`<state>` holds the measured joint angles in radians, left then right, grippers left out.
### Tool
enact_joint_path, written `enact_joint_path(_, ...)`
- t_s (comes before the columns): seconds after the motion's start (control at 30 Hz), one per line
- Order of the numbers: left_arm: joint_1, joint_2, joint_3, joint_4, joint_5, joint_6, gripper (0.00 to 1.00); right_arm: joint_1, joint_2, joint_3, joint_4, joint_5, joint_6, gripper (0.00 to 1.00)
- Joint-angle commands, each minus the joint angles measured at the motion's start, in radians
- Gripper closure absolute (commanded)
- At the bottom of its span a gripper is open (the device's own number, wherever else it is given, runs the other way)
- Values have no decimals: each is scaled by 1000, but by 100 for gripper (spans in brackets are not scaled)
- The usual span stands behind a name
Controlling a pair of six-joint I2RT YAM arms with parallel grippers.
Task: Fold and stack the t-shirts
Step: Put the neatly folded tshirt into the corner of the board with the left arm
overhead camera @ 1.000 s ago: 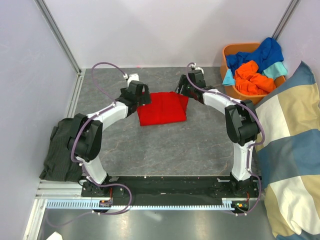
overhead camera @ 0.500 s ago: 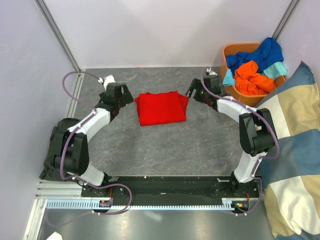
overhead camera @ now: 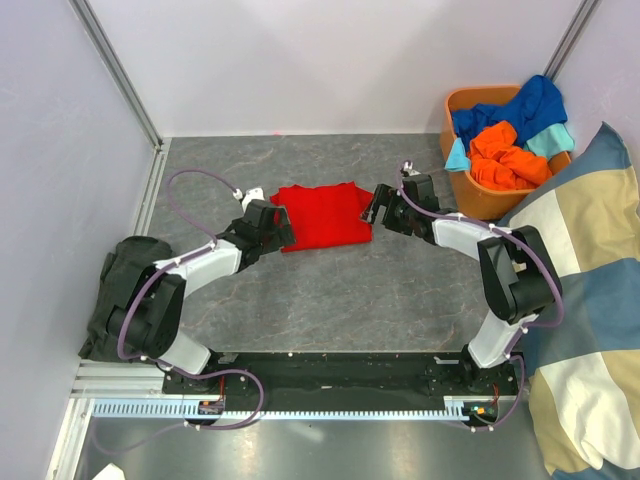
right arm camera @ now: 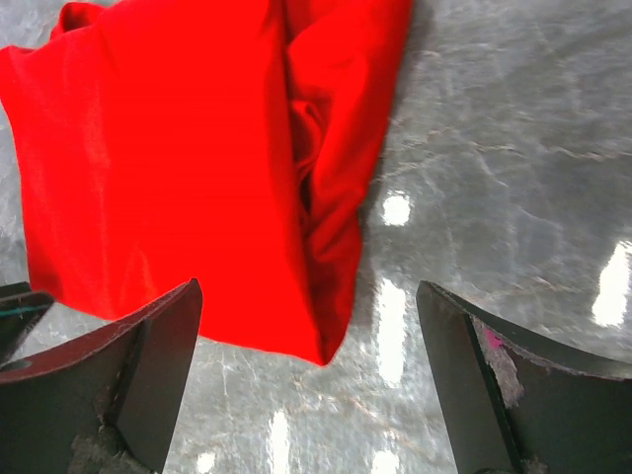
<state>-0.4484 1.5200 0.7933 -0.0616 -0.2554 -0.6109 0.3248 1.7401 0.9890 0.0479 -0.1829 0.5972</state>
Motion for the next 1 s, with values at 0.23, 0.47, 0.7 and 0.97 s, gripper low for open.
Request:
enact_joint_path(0.23, -52, -15, -91, 46, -15, -72, 0, 26, 4, 8, 46, -3, -28, 2)
enact_joint_path(0.47, -118, -40, -153, 40, -28, -131, 0, 28, 25, 102, 7, 48, -71, 2)
enact_joint_path(0.7, -260, -115, -224, -20, -50, -257, 0, 28, 226, 436, -45, 80, -122, 2)
enact_joint_path(0.97, -397, -97, -257, 11, -114, -369, 0, 26, 515, 778, -118, -16, -142, 2)
